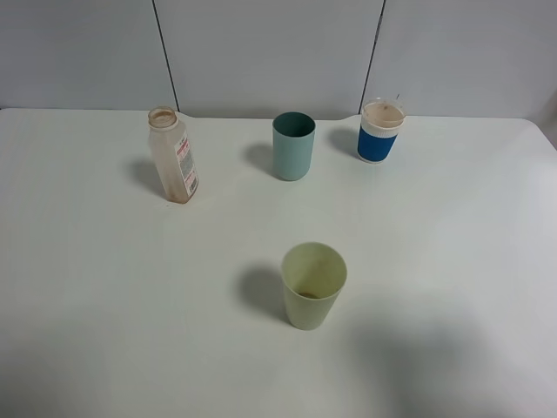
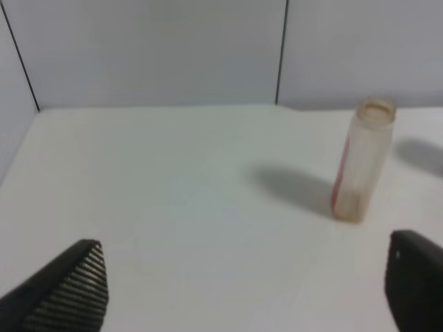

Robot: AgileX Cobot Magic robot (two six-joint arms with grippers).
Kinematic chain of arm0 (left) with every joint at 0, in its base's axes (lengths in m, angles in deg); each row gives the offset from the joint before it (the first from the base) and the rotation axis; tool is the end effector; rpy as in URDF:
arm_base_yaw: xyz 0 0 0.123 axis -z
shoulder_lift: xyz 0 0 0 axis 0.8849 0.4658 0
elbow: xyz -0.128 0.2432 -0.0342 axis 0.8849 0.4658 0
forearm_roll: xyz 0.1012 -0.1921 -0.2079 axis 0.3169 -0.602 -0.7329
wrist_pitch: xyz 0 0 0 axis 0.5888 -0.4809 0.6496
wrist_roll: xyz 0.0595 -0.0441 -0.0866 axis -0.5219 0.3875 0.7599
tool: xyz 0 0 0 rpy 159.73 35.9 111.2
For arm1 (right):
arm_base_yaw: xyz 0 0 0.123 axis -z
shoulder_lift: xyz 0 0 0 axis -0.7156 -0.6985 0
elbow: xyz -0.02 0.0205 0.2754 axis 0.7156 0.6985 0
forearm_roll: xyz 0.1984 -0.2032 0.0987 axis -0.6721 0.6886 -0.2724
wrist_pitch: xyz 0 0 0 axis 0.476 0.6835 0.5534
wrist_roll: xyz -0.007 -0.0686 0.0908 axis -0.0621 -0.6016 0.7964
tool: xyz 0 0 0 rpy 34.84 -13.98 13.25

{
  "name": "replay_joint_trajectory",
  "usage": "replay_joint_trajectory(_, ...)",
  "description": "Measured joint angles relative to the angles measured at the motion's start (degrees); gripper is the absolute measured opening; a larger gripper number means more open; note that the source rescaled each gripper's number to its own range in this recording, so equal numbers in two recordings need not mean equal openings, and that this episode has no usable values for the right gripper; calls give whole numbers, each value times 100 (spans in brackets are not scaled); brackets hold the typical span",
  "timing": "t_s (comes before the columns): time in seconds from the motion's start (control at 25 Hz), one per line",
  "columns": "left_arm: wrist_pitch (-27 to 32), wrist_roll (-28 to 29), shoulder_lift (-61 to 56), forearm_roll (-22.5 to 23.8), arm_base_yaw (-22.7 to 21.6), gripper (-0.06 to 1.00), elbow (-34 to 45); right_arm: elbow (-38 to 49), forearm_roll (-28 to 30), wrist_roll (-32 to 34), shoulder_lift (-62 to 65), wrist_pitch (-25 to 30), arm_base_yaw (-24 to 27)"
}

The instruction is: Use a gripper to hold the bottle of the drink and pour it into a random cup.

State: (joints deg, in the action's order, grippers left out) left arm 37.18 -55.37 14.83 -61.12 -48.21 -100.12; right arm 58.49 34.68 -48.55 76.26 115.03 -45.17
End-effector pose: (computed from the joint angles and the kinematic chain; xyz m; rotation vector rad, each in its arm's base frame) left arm 0.0616 0.0039 0.3293 0.0425 1.8393 -0.0722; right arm 0.0670 0.0002 0.2884 -0.0128 2.0520 -0.0098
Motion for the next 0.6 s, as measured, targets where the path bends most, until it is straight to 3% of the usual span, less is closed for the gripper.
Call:
replay_joint_trajectory(0.2, 378, 0, -6, -219, 0, 87, 245, 0, 0, 0, 0, 0, 0)
replay_joint_trajectory(0.6, 625, 5, -6, -221, 0, 87, 384, 0, 0, 0, 0, 0, 0)
